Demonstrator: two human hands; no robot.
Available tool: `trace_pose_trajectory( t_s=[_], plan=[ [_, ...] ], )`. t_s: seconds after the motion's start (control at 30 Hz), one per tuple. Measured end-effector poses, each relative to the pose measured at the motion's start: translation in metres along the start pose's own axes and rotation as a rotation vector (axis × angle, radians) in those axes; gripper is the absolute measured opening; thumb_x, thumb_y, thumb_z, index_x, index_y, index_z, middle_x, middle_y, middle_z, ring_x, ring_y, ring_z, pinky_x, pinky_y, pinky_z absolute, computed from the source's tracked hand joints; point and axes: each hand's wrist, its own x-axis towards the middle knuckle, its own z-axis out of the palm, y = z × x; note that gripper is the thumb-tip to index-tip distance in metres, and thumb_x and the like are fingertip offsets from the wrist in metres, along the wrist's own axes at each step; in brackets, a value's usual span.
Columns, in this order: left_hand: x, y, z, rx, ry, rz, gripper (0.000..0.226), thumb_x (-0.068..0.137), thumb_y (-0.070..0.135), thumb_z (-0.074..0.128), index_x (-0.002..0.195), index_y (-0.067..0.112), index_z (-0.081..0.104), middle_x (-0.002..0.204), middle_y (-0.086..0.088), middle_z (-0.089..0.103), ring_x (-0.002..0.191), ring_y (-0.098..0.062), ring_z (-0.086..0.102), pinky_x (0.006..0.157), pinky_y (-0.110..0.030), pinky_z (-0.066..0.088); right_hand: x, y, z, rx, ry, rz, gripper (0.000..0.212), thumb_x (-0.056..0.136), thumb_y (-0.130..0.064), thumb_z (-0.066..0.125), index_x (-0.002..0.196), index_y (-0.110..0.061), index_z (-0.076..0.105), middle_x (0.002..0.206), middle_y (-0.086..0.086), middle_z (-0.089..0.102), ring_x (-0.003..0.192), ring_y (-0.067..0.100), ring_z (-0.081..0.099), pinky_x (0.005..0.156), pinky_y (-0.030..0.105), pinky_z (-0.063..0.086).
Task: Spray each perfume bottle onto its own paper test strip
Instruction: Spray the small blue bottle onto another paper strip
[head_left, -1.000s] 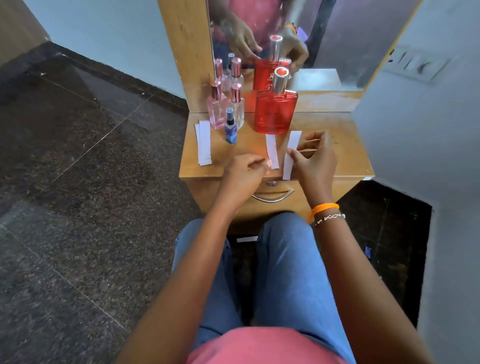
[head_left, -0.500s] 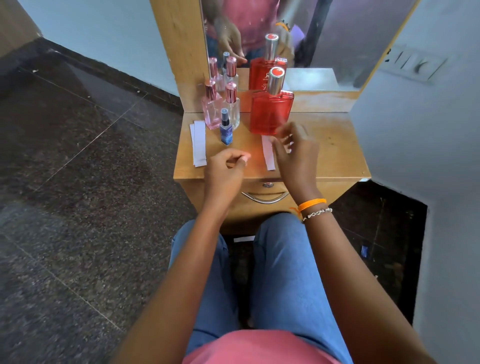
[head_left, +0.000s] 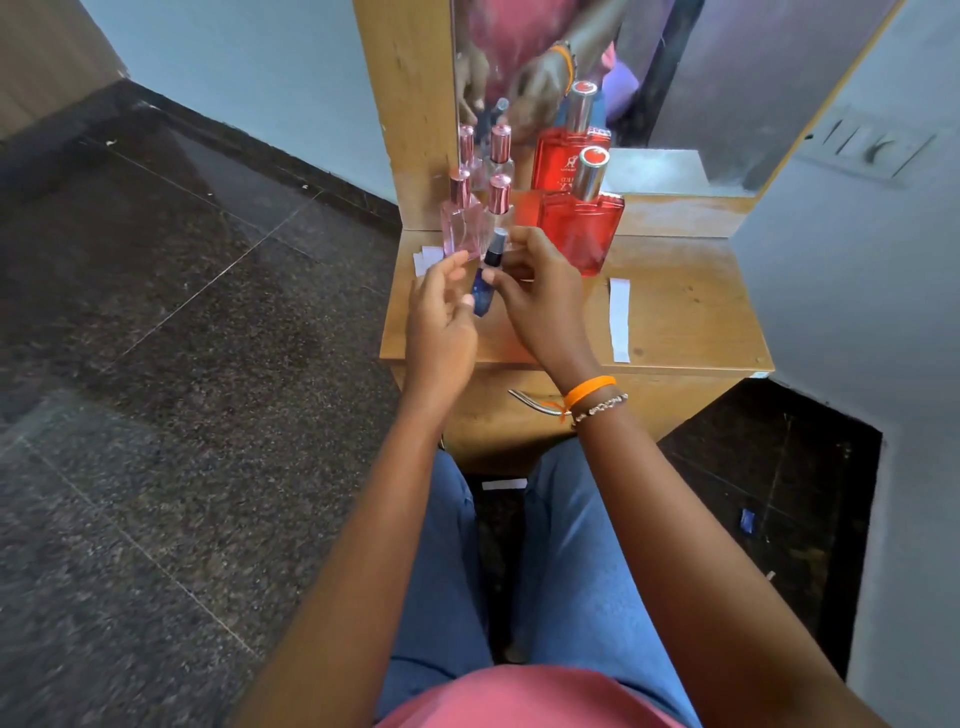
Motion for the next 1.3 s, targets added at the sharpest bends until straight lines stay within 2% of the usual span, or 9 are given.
trace_pose_trajectory(
  t_s=[0.23, 0.37, 0.5, 0.6, 0.77, 0.93, 1.03, 1.17, 1.3],
  plan=[
    [-0.014, 0.008, 0.012, 0.002, -0.218, 0.061, 0.039, 0.095, 0.009, 0.04, 0.132, 0.018, 0.045, 0.126, 0.001, 0.055, 0.117, -0.01, 0.051, 0.101, -0.025, 0.04, -0.013, -0.01, -0.026, 0.212, -0.038, 0.102, 0.013, 0.082, -0.009, 0.07, 0.094, -0.011, 0.066, 0.083, 0.004, 0.068, 0.075, 0.008, 0.062, 0.071, 0.016, 0.049],
    [-0.023, 0.021, 0.016, -0.051, -0.208, 0.068, 0.029, 0.095, 0.02, 0.038, 0.12, 0.026, 0.051, 0.099, 0.019, 0.055, 0.097, 0.004, 0.05, 0.089, -0.022, 0.041, -0.014, -0.014, -0.034, 0.32, -0.001, 0.154, 0.008, 0.082, -0.015, 0.071, 0.084, -0.008, 0.069, 0.08, 0.008, 0.069, 0.076, 0.015, 0.062, 0.074, 0.03, 0.05],
    [-0.028, 0.031, 0.015, 0.014, -0.104, 0.063, 0.019, 0.097, 0.033, 0.039, 0.092, 0.038, 0.056, 0.079, 0.019, 0.057, 0.079, 0.001, 0.052, 0.076, -0.027, 0.043, -0.018, -0.022, -0.038, 0.459, -0.021, 0.137, 0.008, 0.083, -0.005, 0.068, 0.083, 0.003, 0.067, 0.068, 0.009, 0.064, 0.063, 0.011, 0.058, 0.063, 0.019, 0.048],
    [-0.026, 0.039, 0.014, -0.1, -0.209, -0.005, 0.02, 0.097, 0.032, 0.038, 0.09, 0.033, 0.057, 0.082, 0.015, 0.056, 0.082, -0.004, 0.054, 0.076, -0.025, 0.046, -0.018, -0.024, -0.044, 0.495, -0.088, 0.118, 0.007, 0.086, 0.0, 0.063, 0.08, 0.002, 0.065, 0.059, 0.002, 0.06, 0.055, 0.007, 0.053, 0.057, 0.013, 0.043],
    [-0.033, 0.034, 0.005, -0.362, -0.38, -0.253, 0.031, 0.101, 0.03, 0.031, 0.079, 0.02, 0.052, 0.064, 0.005, 0.041, 0.05, -0.005, 0.033, 0.054, -0.02, 0.03, 0.001, -0.021, -0.07, 0.655, -0.075, 0.206, 0.018, 0.088, -0.003, 0.058, 0.075, -0.009, 0.069, 0.063, -0.004, 0.066, 0.057, 0.006, 0.05, 0.06, 0.016, 0.043],
    [-0.024, 0.023, -0.003, -0.385, -0.266, -0.226, 0.029, 0.101, 0.024, 0.031, 0.089, 0.023, 0.057, 0.078, 0.006, 0.049, 0.063, -0.007, 0.043, 0.064, -0.021, 0.038, 0.0, -0.002, -0.058, 0.094, -0.208, 0.164, 0.01, 0.083, 0.002, 0.063, 0.087, -0.003, 0.07, 0.089, 0.007, 0.067, 0.082, 0.012, 0.058, 0.079, 0.02, 0.047],
    [-0.022, 0.021, -0.005, -0.397, -0.234, -0.201, 0.025, 0.1, 0.013, 0.035, 0.099, 0.023, 0.059, 0.09, 0.007, 0.051, 0.072, -0.008, 0.047, 0.075, -0.023, 0.044, -0.007, 0.01, -0.029, -0.246, -0.133, 0.019, 0.015, 0.079, 0.006, 0.059, 0.087, 0.0, 0.071, 0.083, 0.006, 0.069, 0.075, 0.014, 0.058, 0.073, 0.024, 0.043],
    [-0.022, 0.019, -0.006, -0.35, -0.158, -0.179, 0.022, 0.097, 0.009, 0.042, 0.109, 0.019, 0.057, 0.089, 0.008, 0.058, 0.083, -0.001, 0.057, 0.089, -0.028, 0.048, -0.007, 0.021, -0.01, -0.348, -0.116, -0.021, 0.009, 0.076, 0.006, 0.057, 0.081, 0.0, 0.062, 0.075, 0.014, 0.065, 0.068, 0.022, 0.051, 0.064, 0.035, 0.039],
    [-0.018, 0.021, -0.008, -0.24, -0.106, -0.054, 0.023, 0.094, 0.004, 0.046, 0.109, 0.011, 0.062, 0.093, 0.009, 0.064, 0.089, 0.001, 0.059, 0.081, -0.012, 0.045, -0.009, 0.032, -0.004, -0.399, -0.129, -0.059, 0.015, 0.075, 0.004, 0.057, 0.087, -0.003, 0.062, 0.081, 0.018, 0.066, 0.076, 0.034, 0.058, 0.065, 0.037, 0.044]
  ],
)
